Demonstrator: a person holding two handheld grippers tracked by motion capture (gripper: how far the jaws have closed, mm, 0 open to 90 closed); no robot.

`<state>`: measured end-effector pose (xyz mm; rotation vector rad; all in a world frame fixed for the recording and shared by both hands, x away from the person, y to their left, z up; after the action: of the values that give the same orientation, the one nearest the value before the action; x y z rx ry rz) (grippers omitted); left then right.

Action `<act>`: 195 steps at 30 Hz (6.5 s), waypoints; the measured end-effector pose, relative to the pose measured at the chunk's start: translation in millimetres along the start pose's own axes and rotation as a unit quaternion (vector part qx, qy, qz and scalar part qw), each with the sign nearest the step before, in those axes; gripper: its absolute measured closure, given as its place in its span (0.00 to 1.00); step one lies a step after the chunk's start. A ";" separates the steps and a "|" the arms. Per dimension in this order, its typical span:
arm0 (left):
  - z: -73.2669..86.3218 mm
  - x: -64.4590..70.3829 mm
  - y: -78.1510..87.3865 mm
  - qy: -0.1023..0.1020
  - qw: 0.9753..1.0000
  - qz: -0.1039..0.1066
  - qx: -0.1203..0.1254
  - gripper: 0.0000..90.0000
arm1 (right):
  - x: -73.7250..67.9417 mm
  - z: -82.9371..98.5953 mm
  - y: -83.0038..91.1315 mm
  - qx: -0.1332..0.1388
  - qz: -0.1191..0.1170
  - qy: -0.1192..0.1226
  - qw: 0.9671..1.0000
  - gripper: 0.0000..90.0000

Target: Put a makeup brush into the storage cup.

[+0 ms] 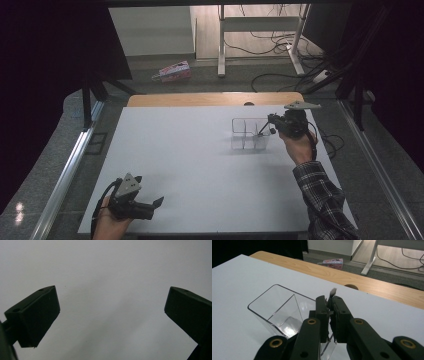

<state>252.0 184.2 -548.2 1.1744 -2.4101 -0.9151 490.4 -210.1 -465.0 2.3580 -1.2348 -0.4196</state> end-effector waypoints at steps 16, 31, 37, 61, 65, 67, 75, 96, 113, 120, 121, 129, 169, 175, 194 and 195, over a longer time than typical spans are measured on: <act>-0.3 0.2 -0.1 0.000 1.000 0.000 0.001 0.01 | -1.5 -0.5 -15.6 -0.022 -0.014 -0.023 0.999 0.03; -2.0 -0.8 2.0 0.005 1.000 0.000 0.011 0.01 | -7.9 -0.9 -11.8 -0.027 -0.022 -0.014 0.999 0.01; -2.2 -1.1 2.5 0.006 1.000 0.000 0.014 0.01 | -8.8 0.6 -9.5 -0.028 -0.023 -0.012 0.999 0.01; -3.8 -2.0 4.6 0.011 1.000 -0.001 0.024 0.00 | -23.8 8.2 -0.1 -0.037 -0.042 0.006 0.998 0.01; -3.9 -2.3 5.1 0.012 1.000 -0.001 0.025 0.00 | -25.6 9.8 2.5 -0.036 -0.043 0.006 0.998 0.00; -3.9 -2.3 5.3 0.012 1.000 -0.001 0.026 0.00 | -26.7 10.9 3.9 -0.037 -0.047 0.006 0.998 0.00; -3.9 -1.6 5.4 0.011 1.000 0.001 0.026 0.00 | -30.9 15.5 9.0 -0.040 -0.047 0.013 0.998 0.00; -3.7 -1.7 5.6 0.011 1.000 0.000 0.026 0.00 | -34.9 29.1 28.5 -0.044 -0.046 0.012 0.998 0.00; -4.3 -0.9 6.3 0.010 1.000 -0.002 0.027 0.00 | -40.4 48.3 40.8 -0.044 -0.044 0.022 0.998 0.00; -4.2 -1.2 6.7 0.011 1.000 -0.003 0.029 0.00 | -44.1 53.6 46.9 -0.045 -0.042 0.028 0.998 0.00; -4.2 -1.2 6.8 0.011 1.000 -0.003 0.029 0.00 | -44.5 54.7 47.7 -0.045 -0.042 0.028 0.998 0.00; -4.3 -1.6 7.2 0.012 0.999 -0.004 0.029 0.00 | -46.9 64.6 54.0 -0.054 -0.039 0.031 0.997 0.00; -4.6 -0.6 8.9 0.013 0.999 0.000 0.034 0.00 | -69.1 89.1 84.0 -0.066 -0.048 0.045 0.996 0.00; -4.4 -0.8 9.5 0.013 0.999 0.000 0.035 0.00 | -70.8 92.5 89.2 -0.066 -0.048 0.045 0.996 0.00; -4.5 -0.6 9.3 0.014 0.999 0.001 0.036 0.00 | -72.1 104.3 107.1 -0.066 -0.039 0.046 0.996 0.00; -4.5 -0.6 9.4 0.014 0.999 0.001 0.036 0.00 | -72.1 105.2 107.7 -0.066 -0.039 0.047 0.996 0.00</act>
<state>249.2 187.1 -538.6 1.2020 -2.4401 -0.8124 327.5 -229.9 -495.2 2.2910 -1.0441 -0.3979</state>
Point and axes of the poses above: each handheld gripper's, and its own axes: y roughly backward along the jaws, z roughly out of its underside, x roughly to its right, the point moved 8 cm from there along -y, roughly forward along the jaws, and after that the axes turned 2 degrees about -y, right-handed, at the moved point
